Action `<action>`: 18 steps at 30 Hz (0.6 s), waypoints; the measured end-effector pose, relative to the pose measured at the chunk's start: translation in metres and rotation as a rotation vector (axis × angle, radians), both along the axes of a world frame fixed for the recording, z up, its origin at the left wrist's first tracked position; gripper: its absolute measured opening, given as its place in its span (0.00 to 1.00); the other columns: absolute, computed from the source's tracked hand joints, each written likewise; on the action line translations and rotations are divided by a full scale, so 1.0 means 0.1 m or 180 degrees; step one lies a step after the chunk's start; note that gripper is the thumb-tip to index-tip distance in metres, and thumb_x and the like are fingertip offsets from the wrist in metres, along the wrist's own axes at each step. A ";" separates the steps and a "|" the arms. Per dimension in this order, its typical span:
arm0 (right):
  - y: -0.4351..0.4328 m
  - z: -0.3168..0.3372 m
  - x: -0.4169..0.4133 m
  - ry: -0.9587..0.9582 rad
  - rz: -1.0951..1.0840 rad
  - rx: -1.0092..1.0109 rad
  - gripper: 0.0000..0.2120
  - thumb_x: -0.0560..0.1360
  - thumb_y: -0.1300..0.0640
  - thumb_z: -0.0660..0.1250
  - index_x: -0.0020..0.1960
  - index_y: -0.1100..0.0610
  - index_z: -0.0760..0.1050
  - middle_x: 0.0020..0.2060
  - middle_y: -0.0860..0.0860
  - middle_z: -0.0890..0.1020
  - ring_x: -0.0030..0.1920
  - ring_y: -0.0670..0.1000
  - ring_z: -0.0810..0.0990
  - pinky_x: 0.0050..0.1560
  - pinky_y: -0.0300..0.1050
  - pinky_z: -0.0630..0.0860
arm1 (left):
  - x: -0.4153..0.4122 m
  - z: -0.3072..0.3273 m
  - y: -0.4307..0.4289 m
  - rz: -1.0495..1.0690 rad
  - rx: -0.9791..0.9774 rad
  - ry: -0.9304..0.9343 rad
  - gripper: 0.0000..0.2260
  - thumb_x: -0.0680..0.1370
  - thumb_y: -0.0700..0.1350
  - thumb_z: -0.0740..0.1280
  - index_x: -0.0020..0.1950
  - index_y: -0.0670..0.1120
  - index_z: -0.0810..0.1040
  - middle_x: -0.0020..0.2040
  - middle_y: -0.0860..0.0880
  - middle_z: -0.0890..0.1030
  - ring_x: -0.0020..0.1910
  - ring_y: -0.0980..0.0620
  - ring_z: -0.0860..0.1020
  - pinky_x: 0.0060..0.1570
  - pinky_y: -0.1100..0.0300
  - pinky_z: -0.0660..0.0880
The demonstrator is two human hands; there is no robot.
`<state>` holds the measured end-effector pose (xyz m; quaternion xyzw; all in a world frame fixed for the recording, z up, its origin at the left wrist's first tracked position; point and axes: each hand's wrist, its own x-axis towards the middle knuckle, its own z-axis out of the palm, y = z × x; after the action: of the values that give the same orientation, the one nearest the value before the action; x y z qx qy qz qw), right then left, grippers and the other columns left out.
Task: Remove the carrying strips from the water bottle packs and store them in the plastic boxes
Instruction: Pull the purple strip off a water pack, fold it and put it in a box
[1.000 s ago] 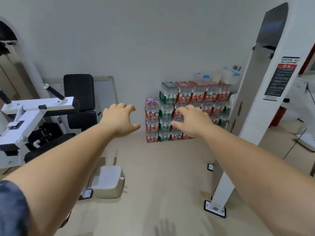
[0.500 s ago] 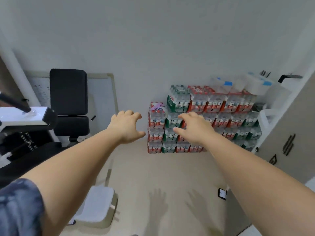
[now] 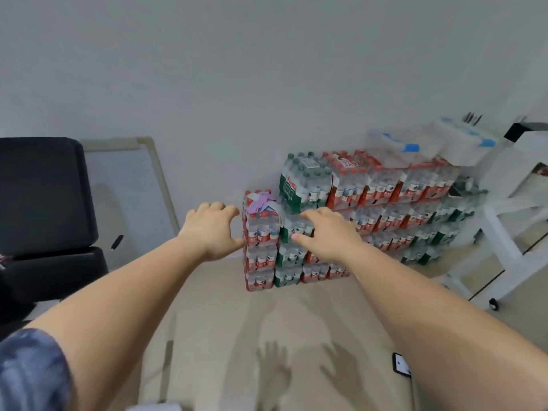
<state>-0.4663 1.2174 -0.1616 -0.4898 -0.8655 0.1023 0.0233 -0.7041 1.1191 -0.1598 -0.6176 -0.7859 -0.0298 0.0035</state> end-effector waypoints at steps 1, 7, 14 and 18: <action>0.20 -0.07 -0.07 -0.0017 0.0011 -0.0008 0.34 0.76 0.31 0.59 0.76 0.46 0.63 0.74 0.52 0.69 0.73 0.59 0.68 0.69 0.62 0.70 | -0.09 -0.06 0.20 0.0025 -0.0041 -0.0026 0.32 0.72 0.66 0.64 0.72 0.54 0.67 0.67 0.48 0.74 0.67 0.43 0.70 0.63 0.45 0.68; 1.54 -0.54 -0.51 -0.0025 0.0101 -0.0207 0.34 0.76 0.33 0.61 0.77 0.46 0.62 0.75 0.52 0.68 0.73 0.58 0.68 0.67 0.58 0.71 | -0.54 -0.48 1.41 0.0340 -0.0255 -0.0278 0.31 0.72 0.65 0.65 0.72 0.53 0.67 0.67 0.47 0.74 0.67 0.43 0.71 0.63 0.47 0.69; 2.86 -0.94 -1.02 -0.0089 0.0313 -0.0592 0.34 0.74 0.31 0.62 0.74 0.47 0.66 0.70 0.52 0.72 0.68 0.58 0.73 0.63 0.56 0.75 | -0.86 -0.90 2.51 0.0697 -0.0592 -0.0579 0.31 0.72 0.64 0.65 0.72 0.53 0.67 0.67 0.47 0.74 0.66 0.43 0.71 0.62 0.48 0.71; 3.41 -1.21 -1.34 -0.0119 0.0372 -0.0857 0.33 0.74 0.32 0.62 0.73 0.48 0.67 0.69 0.53 0.72 0.66 0.58 0.74 0.64 0.58 0.74 | -1.10 -1.17 3.06 0.0784 -0.0723 -0.0786 0.30 0.72 0.63 0.66 0.71 0.54 0.67 0.67 0.48 0.73 0.67 0.44 0.70 0.60 0.48 0.71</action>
<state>-0.6001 1.5584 -0.2830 -0.4391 -0.8713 0.2095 -0.0647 -0.8137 1.4251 -0.2768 -0.5049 -0.8483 -0.0159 -0.1589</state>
